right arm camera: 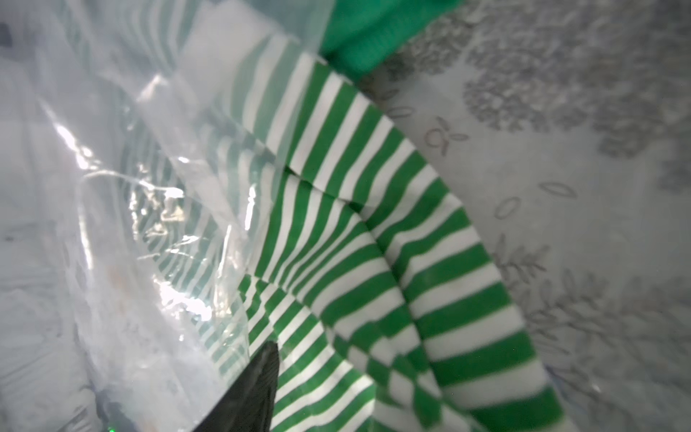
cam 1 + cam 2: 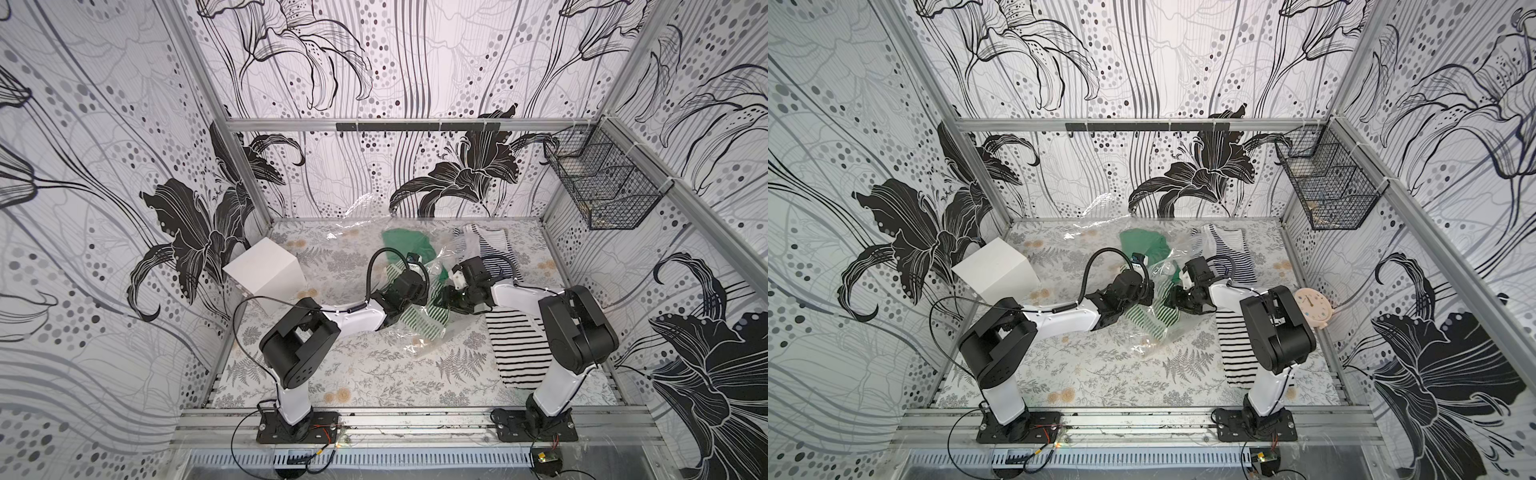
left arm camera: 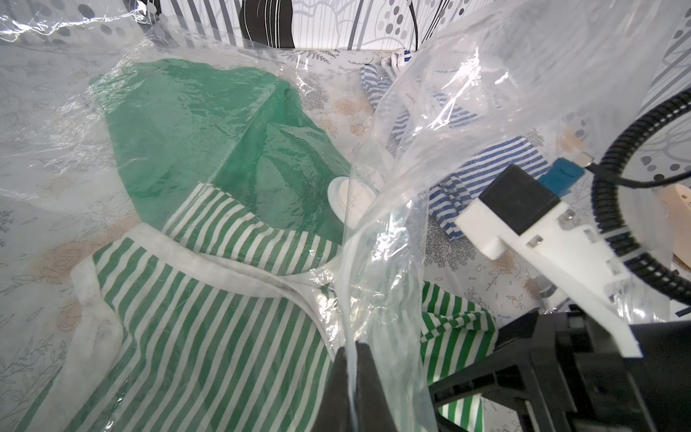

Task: Take the tank top out of the vacuum bag
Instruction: Take out the tank top from the vacuum bag.

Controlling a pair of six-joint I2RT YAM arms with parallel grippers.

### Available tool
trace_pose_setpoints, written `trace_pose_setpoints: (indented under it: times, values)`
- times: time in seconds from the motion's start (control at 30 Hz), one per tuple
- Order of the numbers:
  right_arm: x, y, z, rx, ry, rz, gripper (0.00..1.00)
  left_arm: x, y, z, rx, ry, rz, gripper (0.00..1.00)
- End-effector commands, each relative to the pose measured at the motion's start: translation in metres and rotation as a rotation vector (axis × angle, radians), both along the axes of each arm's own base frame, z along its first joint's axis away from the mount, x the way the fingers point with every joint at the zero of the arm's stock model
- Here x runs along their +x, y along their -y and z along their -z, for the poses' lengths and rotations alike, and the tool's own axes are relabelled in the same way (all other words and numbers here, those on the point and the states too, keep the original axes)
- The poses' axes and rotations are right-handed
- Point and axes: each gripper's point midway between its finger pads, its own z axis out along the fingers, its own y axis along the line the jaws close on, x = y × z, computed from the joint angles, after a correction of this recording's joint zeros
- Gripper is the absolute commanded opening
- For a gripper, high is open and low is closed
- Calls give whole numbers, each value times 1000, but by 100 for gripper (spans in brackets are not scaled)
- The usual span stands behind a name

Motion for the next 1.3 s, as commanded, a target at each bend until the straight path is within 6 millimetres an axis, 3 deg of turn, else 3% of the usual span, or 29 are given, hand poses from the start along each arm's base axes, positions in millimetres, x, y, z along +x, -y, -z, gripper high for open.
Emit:
trace_pose_setpoints:
  times: [0.0,0.1,0.2,0.33,0.47,0.67,0.9,1.13,1.27]
  values:
    - [-16,-6,16,32,-81,-23,36,0,2,7,-2,-14,0,0]
    - [-10,-13,-3,74,-54,-34,14,0,5,9,-3,-18,4,0]
    - [-2,-26,-21,137,-37,-55,0,0,11,8,-15,-19,16,0]
    - [12,-40,-34,194,-30,-52,0,-2,29,9,2,-15,71,0]
    - [30,-48,-61,274,-2,-19,0,-9,42,15,47,-24,119,0]
    - [41,-17,-91,358,38,92,0,-24,33,29,92,-22,118,0]
    - [33,11,-121,372,94,127,0,-40,16,70,191,-82,65,0]
    - [18,35,-128,321,104,187,0,-40,16,68,201,-90,83,0]
    - [6,40,-124,287,69,218,0,-38,32,57,202,-88,158,0]
